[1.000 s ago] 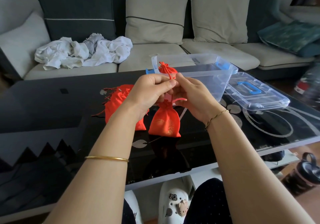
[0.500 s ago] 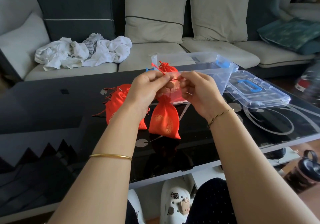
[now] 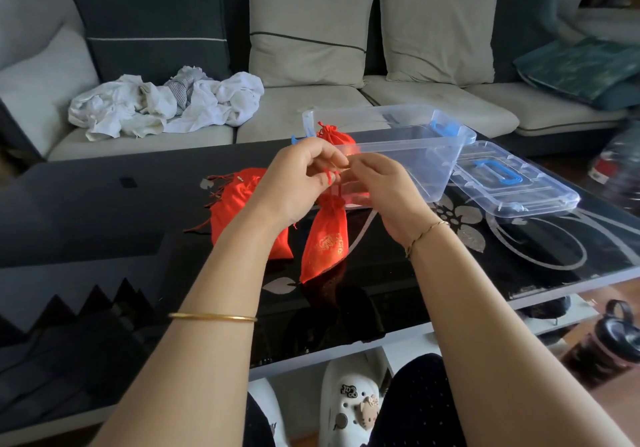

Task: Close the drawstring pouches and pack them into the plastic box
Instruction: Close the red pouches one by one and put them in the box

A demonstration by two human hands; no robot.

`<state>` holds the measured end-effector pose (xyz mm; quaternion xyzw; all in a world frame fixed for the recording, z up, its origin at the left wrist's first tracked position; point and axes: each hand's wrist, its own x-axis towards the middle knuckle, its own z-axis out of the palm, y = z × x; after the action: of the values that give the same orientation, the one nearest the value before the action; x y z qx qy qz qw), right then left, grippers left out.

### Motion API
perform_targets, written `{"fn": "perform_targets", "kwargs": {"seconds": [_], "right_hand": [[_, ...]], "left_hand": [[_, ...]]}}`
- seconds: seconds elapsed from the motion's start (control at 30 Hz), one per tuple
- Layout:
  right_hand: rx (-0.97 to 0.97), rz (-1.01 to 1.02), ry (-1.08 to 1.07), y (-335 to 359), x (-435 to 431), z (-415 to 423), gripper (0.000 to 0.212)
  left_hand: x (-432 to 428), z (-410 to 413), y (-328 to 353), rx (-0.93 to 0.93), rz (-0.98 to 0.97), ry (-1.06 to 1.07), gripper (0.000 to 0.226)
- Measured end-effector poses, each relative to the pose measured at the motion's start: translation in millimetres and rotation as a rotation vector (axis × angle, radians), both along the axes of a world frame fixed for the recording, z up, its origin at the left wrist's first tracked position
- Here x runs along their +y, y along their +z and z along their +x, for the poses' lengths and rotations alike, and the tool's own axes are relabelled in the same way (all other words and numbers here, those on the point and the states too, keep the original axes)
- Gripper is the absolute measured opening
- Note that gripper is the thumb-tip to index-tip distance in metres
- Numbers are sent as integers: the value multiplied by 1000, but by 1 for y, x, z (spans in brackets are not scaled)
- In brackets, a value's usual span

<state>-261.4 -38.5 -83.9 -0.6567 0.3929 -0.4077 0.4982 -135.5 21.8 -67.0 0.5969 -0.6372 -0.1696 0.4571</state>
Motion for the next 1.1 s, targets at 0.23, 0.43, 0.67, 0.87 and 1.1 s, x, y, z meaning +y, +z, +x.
{"fn": "perform_targets", "kwargs": {"seconds": [0.23,0.43,0.67,0.87,1.1], "right_hand": [[-153,146,164,-5,1,9,24],[-274,376,299,-9,-1,7,20],[-93,142,209,-8,-1,6,15],[-59,-58,50,-2,-4,-7,20],[-307,286,3,-2,-6,-6,32]], "left_hand": [[-6,-2,-12,-290,-335,206,34],[-10,-2,-22,-309,-537,279,29],[-7,-1,-17,-57,-348,219,25],[-6,4,-11,345,-120,114,21],[-4,8,-16,640,107,240,20]]}}
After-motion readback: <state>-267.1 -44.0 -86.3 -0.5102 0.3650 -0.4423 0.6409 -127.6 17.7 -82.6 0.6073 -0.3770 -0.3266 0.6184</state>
